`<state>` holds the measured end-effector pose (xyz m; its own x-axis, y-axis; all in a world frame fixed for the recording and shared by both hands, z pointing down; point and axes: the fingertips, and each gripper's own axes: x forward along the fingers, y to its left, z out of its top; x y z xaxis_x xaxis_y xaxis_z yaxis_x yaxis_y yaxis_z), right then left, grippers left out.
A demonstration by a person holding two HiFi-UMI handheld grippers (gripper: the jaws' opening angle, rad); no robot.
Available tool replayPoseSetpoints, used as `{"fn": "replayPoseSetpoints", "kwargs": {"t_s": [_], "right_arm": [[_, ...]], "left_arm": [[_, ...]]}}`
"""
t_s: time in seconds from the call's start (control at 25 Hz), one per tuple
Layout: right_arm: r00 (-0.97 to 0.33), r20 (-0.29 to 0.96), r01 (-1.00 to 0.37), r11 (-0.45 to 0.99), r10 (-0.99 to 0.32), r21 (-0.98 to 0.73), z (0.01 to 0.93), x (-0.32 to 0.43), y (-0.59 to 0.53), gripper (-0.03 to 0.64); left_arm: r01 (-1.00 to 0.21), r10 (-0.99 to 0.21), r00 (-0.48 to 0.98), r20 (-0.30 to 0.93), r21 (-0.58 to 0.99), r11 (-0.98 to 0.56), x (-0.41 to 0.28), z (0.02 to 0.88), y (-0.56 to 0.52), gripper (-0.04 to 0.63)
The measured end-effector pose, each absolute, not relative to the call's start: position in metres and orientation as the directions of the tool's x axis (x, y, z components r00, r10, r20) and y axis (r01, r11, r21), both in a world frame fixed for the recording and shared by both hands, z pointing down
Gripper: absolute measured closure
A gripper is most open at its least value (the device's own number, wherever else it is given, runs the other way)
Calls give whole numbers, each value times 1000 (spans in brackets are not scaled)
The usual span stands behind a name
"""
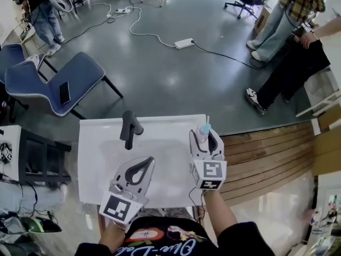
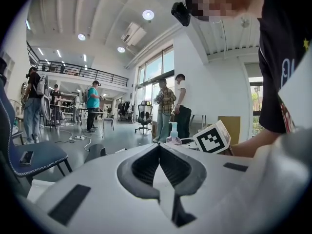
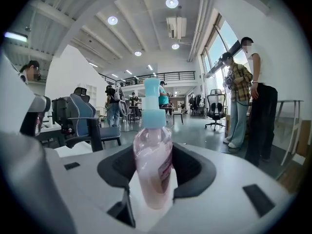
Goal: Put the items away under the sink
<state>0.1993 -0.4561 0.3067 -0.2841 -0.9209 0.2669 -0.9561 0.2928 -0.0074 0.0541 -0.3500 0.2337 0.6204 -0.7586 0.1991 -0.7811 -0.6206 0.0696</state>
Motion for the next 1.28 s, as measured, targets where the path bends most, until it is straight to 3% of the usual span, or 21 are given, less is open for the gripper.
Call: {"fn": "replayPoseSetpoints", "kwargs": {"t_s": [0.6, 1.28], "right_arm": [[-417, 232, -907, 418, -879, -50, 289, 198, -437, 402], [-431, 225, -900, 433, -874, -47, 267, 175, -408, 402]], "left_arm": [[-832, -813, 544, 206, 10, -555, 61, 226, -340, 588], [-812, -799, 578, 166, 21, -583, 45, 213, -327, 588]]}}
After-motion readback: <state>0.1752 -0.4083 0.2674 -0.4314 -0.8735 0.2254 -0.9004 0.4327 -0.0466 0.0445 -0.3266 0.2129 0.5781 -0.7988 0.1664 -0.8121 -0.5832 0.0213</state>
